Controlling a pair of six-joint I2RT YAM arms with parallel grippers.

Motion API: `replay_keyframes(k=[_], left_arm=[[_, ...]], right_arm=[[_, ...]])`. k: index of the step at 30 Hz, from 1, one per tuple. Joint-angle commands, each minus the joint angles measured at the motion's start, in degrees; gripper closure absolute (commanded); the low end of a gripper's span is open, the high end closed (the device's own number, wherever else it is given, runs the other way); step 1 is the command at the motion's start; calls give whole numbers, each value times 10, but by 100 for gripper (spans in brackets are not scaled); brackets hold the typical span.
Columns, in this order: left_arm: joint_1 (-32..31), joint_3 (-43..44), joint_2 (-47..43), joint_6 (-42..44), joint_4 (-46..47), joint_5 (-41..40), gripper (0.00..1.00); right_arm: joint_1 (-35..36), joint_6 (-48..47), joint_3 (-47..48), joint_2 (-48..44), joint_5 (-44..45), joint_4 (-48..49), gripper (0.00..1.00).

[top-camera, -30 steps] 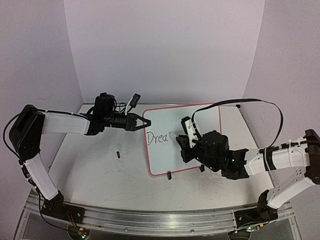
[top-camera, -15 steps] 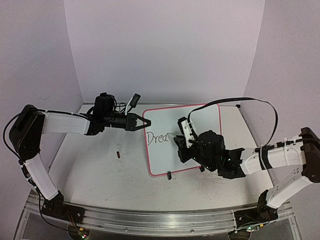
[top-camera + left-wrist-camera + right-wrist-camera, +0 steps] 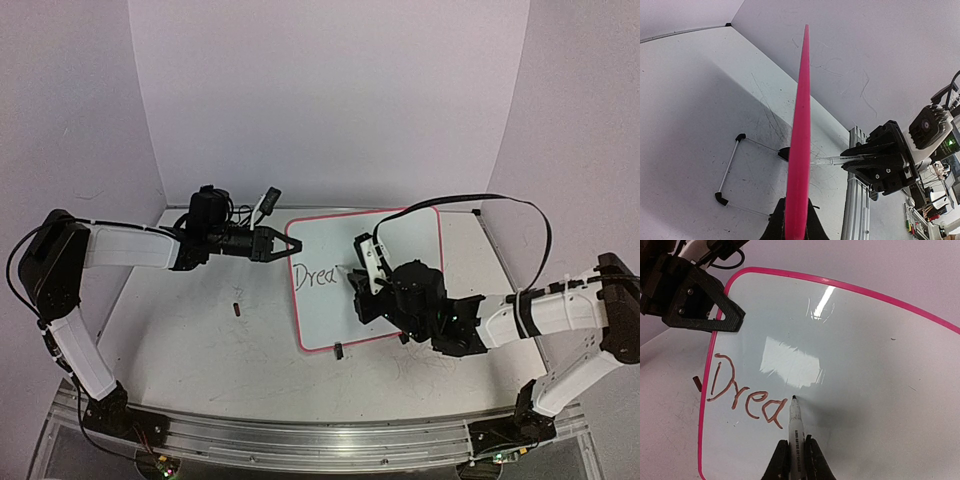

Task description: Write a sentence on the whiteboard

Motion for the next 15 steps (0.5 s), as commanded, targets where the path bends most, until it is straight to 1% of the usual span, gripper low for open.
replay_keyframes(k=[1, 15], left_arm=[[2, 2, -4, 14, -20, -37, 100], [2, 2, -4, 15, -20, -36, 100]], right_arm=[[0, -4, 25, 11, 20, -2, 100], [0, 15, 23, 8, 16, -29, 100]])
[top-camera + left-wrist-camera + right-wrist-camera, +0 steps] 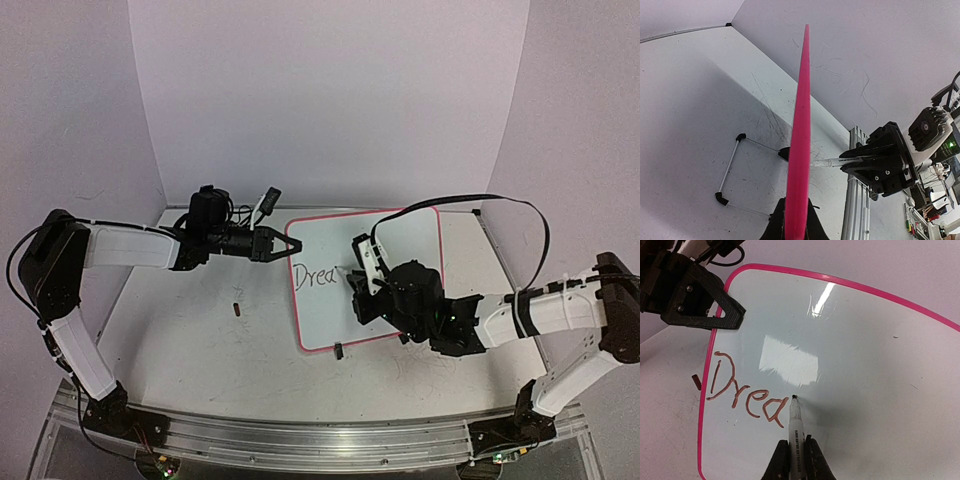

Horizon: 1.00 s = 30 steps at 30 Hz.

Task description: Write a sentence on the whiteboard

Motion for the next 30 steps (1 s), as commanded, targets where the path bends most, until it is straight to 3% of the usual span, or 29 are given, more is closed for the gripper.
replay_keyframes(k=[1, 30], left_arm=[[2, 2, -5, 15, -20, -36, 100], [2, 3, -3, 15, -20, -34, 100]], right_arm=[[0, 13, 14, 1, 8, -19, 100], [15, 60, -17, -15, -5, -45, 100]])
